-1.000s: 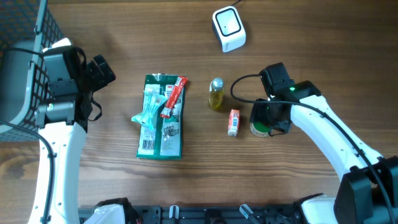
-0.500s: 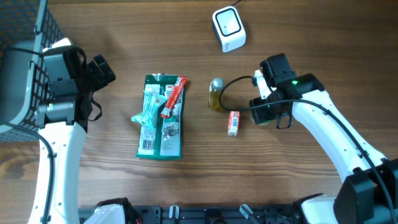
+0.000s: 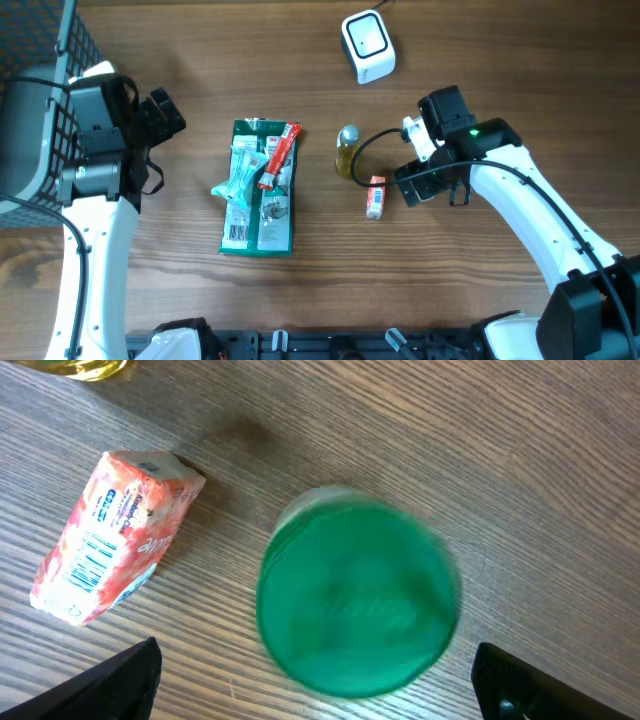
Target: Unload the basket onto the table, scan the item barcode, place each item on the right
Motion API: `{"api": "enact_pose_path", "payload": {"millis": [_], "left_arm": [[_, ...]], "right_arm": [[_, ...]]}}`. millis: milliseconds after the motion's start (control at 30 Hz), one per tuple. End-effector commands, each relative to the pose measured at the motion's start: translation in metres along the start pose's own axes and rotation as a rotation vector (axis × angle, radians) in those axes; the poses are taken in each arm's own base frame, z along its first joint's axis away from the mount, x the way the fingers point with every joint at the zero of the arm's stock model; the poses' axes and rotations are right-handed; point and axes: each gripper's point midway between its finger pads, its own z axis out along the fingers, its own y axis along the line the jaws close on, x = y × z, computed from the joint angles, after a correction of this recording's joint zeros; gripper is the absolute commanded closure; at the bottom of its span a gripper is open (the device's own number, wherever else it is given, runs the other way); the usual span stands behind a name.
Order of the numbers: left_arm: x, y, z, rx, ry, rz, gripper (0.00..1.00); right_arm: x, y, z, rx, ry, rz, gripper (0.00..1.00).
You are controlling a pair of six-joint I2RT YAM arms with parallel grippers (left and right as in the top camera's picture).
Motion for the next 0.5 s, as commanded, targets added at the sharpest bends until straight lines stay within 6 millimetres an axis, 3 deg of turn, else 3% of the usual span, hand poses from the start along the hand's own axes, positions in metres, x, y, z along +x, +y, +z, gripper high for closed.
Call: {"api": "enact_pose_path", "payload": {"millis": [0,100,233,467], "left_arm": [[-0.004,0.003,0.0,-0.011,-0.01,0.007,0.0],[-0.004,0.003,0.0,-0.011,-0.01,0.007,0.0],[-0.004,0.003,0.0,-0.011,-0.01,0.007,0.0],[-0.004,0.003,0.0,-0.011,-0.01,0.007,0.0]], "right_arm": [[-0.008,-0.003,-0.003,0.017,-0.019,0.034,0.0],[-0.01,-0.003,-0.003,0.016,-0.027,0.164,0.0],[-0.013,-0.005,-0.003,0.02,-0.043,0.5,0.0],[-0.001,-0.006,0.007,0.041,-0.015,0.603,0.0]]}}
